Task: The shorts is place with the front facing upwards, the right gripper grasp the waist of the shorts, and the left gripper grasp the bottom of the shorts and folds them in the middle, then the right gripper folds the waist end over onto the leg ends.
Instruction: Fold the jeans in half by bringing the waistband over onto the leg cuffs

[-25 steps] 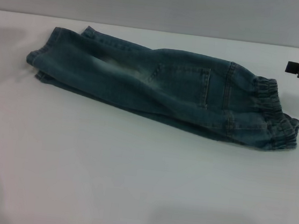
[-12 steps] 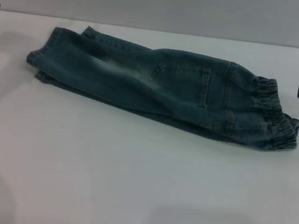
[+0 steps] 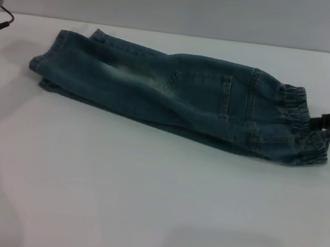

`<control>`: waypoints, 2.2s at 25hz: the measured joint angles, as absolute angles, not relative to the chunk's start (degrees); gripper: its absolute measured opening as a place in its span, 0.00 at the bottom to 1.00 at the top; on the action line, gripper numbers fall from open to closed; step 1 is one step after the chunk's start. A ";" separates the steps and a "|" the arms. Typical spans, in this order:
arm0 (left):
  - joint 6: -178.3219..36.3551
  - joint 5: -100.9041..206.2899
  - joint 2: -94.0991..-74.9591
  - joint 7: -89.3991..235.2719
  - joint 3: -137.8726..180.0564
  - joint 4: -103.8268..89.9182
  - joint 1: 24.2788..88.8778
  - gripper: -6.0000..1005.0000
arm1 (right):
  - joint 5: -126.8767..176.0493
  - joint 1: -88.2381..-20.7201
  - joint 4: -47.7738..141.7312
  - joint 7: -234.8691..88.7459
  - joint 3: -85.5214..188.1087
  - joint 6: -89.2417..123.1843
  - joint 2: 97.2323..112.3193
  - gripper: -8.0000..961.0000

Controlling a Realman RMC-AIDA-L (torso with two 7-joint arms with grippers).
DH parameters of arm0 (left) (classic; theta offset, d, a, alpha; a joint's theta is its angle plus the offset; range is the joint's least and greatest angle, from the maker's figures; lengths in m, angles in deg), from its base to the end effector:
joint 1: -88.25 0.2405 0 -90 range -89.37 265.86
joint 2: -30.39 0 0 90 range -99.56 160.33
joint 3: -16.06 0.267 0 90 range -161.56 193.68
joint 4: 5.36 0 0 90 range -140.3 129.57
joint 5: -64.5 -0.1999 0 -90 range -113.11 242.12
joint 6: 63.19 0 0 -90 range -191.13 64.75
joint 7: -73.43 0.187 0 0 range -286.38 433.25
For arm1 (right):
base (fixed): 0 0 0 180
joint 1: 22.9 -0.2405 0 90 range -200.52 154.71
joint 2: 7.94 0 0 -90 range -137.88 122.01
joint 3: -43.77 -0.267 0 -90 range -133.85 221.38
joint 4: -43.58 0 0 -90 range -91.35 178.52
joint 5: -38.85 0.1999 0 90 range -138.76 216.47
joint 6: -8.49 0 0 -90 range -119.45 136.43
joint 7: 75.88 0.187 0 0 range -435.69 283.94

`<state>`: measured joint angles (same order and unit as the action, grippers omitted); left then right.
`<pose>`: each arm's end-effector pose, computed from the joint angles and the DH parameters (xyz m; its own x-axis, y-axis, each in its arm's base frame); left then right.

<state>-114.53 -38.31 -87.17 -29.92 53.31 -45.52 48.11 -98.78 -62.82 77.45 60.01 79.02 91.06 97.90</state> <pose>-0.2361 0.4895 0.0456 0.4840 0.3556 0.7996 0.8556 -0.3843 -0.3469 0.3078 0.3990 0.0354 0.2443 -0.9110 -0.3321 -0.9680 -0.2092 -0.1382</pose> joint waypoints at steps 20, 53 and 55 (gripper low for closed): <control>-114.85 -37.61 -87.15 -30.03 53.33 -44.82 47.71 0.83 | -99.27 -61.60 77.44 60.09 82.18 85.42 100.01 0.62; -114.46 -37.46 -87.15 -30.16 52.96 -43.89 47.30 0.83 | -99.06 -61.33 79.90 55.77 82.10 80.63 104.35 0.50; -114.43 -37.45 -87.14 -30.21 52.96 -43.85 47.29 0.83 | -99.03 -61.32 79.89 55.56 82.20 80.73 104.36 0.42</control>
